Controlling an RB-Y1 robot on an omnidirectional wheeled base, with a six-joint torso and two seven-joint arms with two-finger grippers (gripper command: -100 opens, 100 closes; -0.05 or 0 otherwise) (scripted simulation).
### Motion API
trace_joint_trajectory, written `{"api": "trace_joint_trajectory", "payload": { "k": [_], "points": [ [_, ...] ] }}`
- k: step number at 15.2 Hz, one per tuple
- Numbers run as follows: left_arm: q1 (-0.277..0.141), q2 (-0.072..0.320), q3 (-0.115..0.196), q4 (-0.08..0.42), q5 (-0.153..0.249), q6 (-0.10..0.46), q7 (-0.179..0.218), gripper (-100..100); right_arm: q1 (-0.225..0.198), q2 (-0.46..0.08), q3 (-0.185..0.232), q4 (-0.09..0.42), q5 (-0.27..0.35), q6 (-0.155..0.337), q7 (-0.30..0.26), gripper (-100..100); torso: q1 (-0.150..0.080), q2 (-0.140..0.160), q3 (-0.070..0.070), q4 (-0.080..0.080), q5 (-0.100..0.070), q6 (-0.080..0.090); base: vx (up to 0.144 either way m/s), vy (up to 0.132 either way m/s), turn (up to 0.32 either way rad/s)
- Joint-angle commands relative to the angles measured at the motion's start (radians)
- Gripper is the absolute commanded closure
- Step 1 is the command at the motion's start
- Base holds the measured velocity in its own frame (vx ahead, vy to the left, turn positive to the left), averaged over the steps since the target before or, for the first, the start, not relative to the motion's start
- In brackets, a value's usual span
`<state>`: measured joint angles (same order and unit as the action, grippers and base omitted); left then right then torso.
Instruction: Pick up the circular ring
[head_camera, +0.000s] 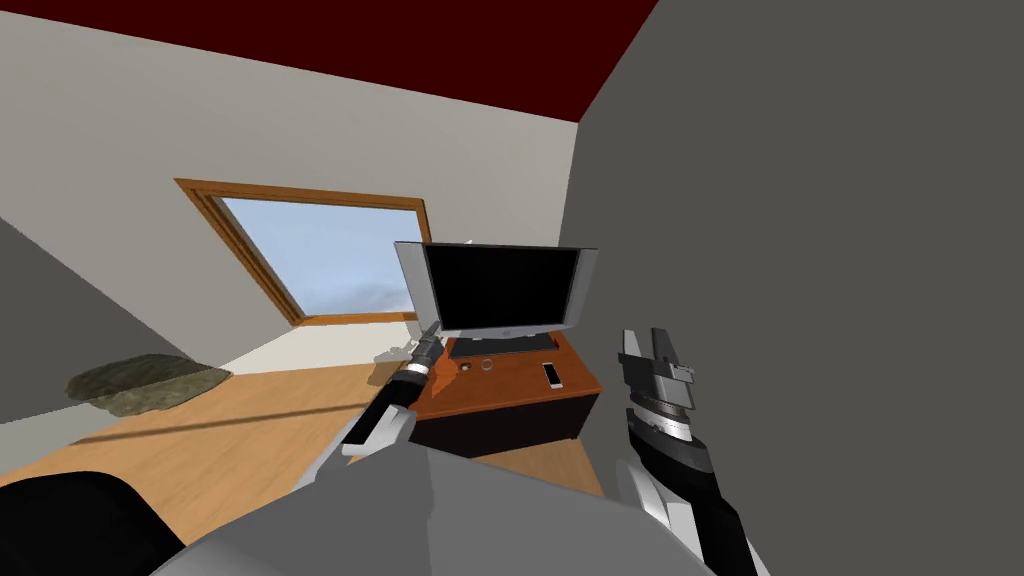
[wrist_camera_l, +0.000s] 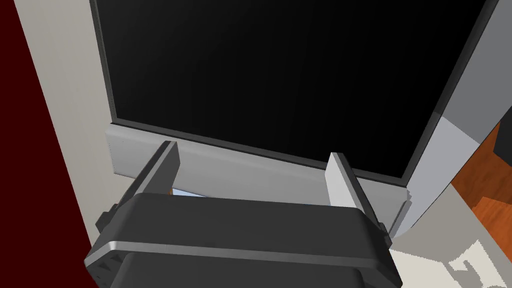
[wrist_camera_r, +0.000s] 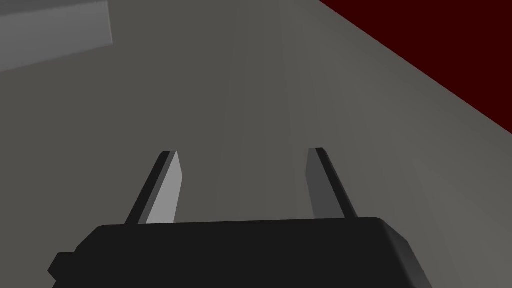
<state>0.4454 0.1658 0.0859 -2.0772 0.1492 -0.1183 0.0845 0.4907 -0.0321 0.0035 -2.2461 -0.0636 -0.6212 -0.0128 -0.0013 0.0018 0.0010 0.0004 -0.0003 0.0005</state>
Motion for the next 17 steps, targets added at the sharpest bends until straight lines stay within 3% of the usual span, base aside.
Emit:
{"api": "trace_joint_trajectory", "payload": {
  "k": [1,3,4,6,7,9,10,11,12,13,14,16,17],
  "points": [
    [-0.033,0.018,0.034,0.05,0.028,0.05,0.026,-100,0.0,0.0,0.0,0.0,0.0,0.0,0.0,0,0.0,0.0,0.0,0.0,0.0,0.0,-0.018,-0.031,-0.366],
    [-0.033,0.018,0.034,0.059,0.028,0.064,0.026,-100,0.0,0.0,0.0,0.0,0.0,0.0,0.0,0,0.0,0.0,0.0,0.0,0.0,0.0,-0.013,-0.021,-0.18],
    [-0.051,0.026,0.055,0.102,0.045,0.091,0.042,-100,0.0,0.0,0.0,0.0,0.0,0.0,0.0,0,0.0,-0.001,0.0,0.0,0.0,0.0,-0.009,-0.024,-0.275],
    [-0.051,0.026,0.055,0.102,0.045,0.105,0.042,-100,0.0,0.0,0.0,0.0,0.0,0.0,0.0,0,0.001,-0.001,0.0,0.0,0.0,0.0,-0.007,-0.012,-0.204],
    [-0.07,0.034,0.078,0.147,0.063,0.139,0.06,-100,0.0,0.0,0.0,0.0,0.0,0.0,0.0,0,0.001,-0.001,0.0,0.0,0.0,-0.001,-0.006,-0.011,-0.2],
    [-0.07,0.034,0.078,0.147,0.063,0.146,0.06,-100,0.0,0.0,0.0,0.0,0.0,0.0,0.0,0,0.001,-0.001,0.0,0.0,0.0,0.0,-0.007,-0.01,-0.204],
    [-0.089,0.041,0.102,0.193,0.081,0.179,0.079,-100,0.0,0.0,0.0,0.0,0.0,0.0,0.0,0,0.001,-0.001,0.0,0.0,0.0,0.0,-0.005,-0.013,-0.323],
    [-0.089,0.041,0.102,0.193,0.081,0.189,0.079,-100,0.0,0.0,0.0,0.0,0.0,0.0,0.0,0,0.001,-0.001,-0.001,0.0,0.0,0.001,-0.005,-0.01,-0.304],
    [-0.109,0.048,0.128,0.229,0.098,0.215,0.098,-100,0.0,0.0,0.0,0.0,0.0,0.0,0.0,0,0.001,-0.001,-0.001,0.0,0.0,0.0,-0.007,-0.015,-0.398],
    [-0.109,0.048,0.128,0.241,0.098,0.233,0.098,-100,0.0,0.0,0.0,0.0,0.0,0.0,0.0,0,0.001,-0.001,-0.001,0.0,0.0,0.001,-0.006,-0.009,-0.331],
    [-0.128,0.055,0.154,0.267,0.114,0.261,0.118,-100,0.0,0.0,0.0,0.0,0.0,0.0,0.0,0,0.001,-0.001,-0.001,0.0,0.0,0.0,-0.006,-0.009,-0.313],
    [-0.128,0.055,0.154,0.29,0.114,0.278,0.118,-100,0.0,0.0,0.0,0.0,0.0,0.0,0.0,0,0.002,-0.001,-0.001,0.0,0.0,0.0,-0.004,-0.005,-0.227],
    [-0.149,0.062,0.181,0.329,0.13,0.314,0.138,-100,0.0,0.0,0.0,0.0,0.0,0.0,0.0,0,0.002,-0.001,-0.001,0.0,0.0,0.0,-0.002,-0.006,-0.274]
  ]
}}
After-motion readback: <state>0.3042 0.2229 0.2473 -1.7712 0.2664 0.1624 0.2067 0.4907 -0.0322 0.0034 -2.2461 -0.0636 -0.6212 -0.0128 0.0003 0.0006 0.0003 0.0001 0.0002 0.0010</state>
